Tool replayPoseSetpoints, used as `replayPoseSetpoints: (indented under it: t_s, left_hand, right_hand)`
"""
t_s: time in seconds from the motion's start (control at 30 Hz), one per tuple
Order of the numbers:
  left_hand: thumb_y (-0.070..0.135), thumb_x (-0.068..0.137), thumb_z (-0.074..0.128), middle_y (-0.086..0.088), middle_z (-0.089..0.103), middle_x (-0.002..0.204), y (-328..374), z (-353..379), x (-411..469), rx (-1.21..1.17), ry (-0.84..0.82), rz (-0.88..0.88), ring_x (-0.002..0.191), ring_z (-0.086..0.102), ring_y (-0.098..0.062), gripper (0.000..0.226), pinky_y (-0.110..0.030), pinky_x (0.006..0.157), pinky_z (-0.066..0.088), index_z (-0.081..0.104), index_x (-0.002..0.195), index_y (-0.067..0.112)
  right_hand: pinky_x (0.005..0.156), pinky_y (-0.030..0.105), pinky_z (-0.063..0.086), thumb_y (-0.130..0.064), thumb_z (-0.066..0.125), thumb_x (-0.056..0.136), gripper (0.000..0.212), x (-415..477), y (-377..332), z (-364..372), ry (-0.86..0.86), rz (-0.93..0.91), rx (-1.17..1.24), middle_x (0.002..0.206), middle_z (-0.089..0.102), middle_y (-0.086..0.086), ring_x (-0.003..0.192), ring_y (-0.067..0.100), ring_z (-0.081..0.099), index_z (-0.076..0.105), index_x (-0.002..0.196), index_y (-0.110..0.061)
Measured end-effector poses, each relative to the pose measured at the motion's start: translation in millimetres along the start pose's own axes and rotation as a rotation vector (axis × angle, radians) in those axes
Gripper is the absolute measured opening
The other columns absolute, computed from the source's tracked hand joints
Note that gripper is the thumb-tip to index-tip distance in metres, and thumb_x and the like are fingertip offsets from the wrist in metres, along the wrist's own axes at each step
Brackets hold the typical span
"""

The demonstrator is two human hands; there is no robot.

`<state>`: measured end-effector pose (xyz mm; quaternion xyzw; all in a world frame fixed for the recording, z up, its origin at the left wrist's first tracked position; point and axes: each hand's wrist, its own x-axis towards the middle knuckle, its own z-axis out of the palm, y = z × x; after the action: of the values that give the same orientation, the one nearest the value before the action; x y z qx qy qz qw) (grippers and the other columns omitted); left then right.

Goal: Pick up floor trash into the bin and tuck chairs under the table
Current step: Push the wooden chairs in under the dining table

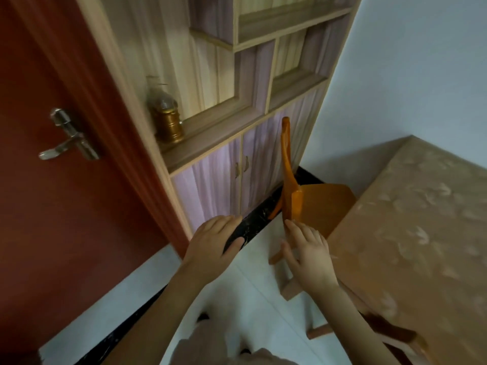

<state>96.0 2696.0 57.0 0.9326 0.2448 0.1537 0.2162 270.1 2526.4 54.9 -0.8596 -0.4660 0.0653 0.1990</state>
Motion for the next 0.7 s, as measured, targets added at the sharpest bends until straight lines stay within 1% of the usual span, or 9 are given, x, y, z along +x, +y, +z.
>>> replayPoseSetpoints:
  t_s: [0.1,0.2,0.27,0.4,0.47,0.57,0.63,0.7]
  left_hand:
    - [0.047,0.096,0.036,0.005,0.055,0.134,-23,14,49,-0.026,-0.064,0.098,0.124,0.046,-0.011,0.052,-0.027,0.105,0.034,0.049,0.137,0.019]
    - [0.046,0.096,0.037,0.005,0.055,0.135,-47,26,108,-0.044,-0.134,0.195,0.125,0.045,-0.009,0.051,-0.027,0.105,0.036,0.049,0.138,0.020]
    - [0.048,0.096,0.037,0.005,0.053,0.138,-63,31,150,-0.044,-0.191,0.270,0.127,0.043,-0.009,0.052,-0.029,0.105,0.037,0.048,0.139,0.021]
    - [0.056,0.095,0.027,0.006,0.045,0.145,-81,27,238,-0.025,-0.279,0.420,0.135,0.036,-0.013,0.059,-0.034,0.109,0.034,0.040,0.144,0.026]
    - [0.056,0.095,0.026,0.005,0.045,0.145,-81,25,277,-0.023,-0.293,0.490,0.136,0.035,-0.014,0.060,-0.036,0.110,0.033,0.040,0.144,0.025]
    - [0.056,0.094,0.032,0.003,0.048,0.143,-75,28,325,-0.057,-0.286,0.583,0.135,0.038,-0.015,0.060,-0.039,0.109,0.036,0.040,0.144,0.023]
    - [0.054,0.093,0.041,0.001,0.047,0.143,-67,40,349,-0.146,-0.287,0.567,0.134,0.039,-0.016,0.062,-0.036,0.110,0.035,0.039,0.144,0.020]
    - [0.051,0.091,0.053,-0.001,0.039,0.149,-60,56,365,-0.233,-0.316,0.456,0.138,0.032,-0.017,0.068,-0.031,0.110,0.028,0.032,0.147,0.019]
  right_hand:
    - [0.111,0.048,0.034,-0.050,0.030,0.098,0.056,26,14,11,0.007,0.092,-0.016,0.143,0.051,0.002,0.133,0.024,0.043,0.045,0.144,-0.022]
    - [0.111,0.044,0.033,-0.048,0.034,0.098,0.052,57,23,20,0.054,0.181,-0.024,0.142,0.051,0.000,0.132,0.022,0.043,0.045,0.143,-0.024]
    - [0.110,0.044,0.034,-0.046,0.036,0.099,0.050,81,24,23,0.088,0.240,-0.022,0.141,0.052,-0.001,0.131,0.022,0.044,0.045,0.143,-0.024]
    - [0.111,0.046,0.035,-0.046,0.036,0.099,0.051,129,18,23,0.157,0.361,-0.012,0.143,0.050,0.000,0.132,0.021,0.043,0.044,0.144,-0.024]
    - [0.112,0.046,0.034,-0.049,0.034,0.099,0.053,150,16,23,0.200,0.417,-0.003,0.144,0.049,-0.001,0.134,0.020,0.042,0.043,0.144,-0.024]
    - [0.113,0.046,0.033,-0.054,0.031,0.098,0.058,176,16,21,0.248,0.481,0.021,0.145,0.048,-0.002,0.135,0.020,0.041,0.042,0.145,-0.024]
    - [0.114,0.042,0.030,-0.056,0.031,0.097,0.059,191,21,24,0.256,0.522,0.041,0.146,0.047,-0.003,0.136,0.019,0.039,0.040,0.146,-0.025]
    - [0.114,0.040,0.027,-0.057,0.032,0.096,0.060,205,30,30,0.237,0.553,0.069,0.147,0.045,-0.003,0.138,0.019,0.038,0.038,0.147,-0.027]
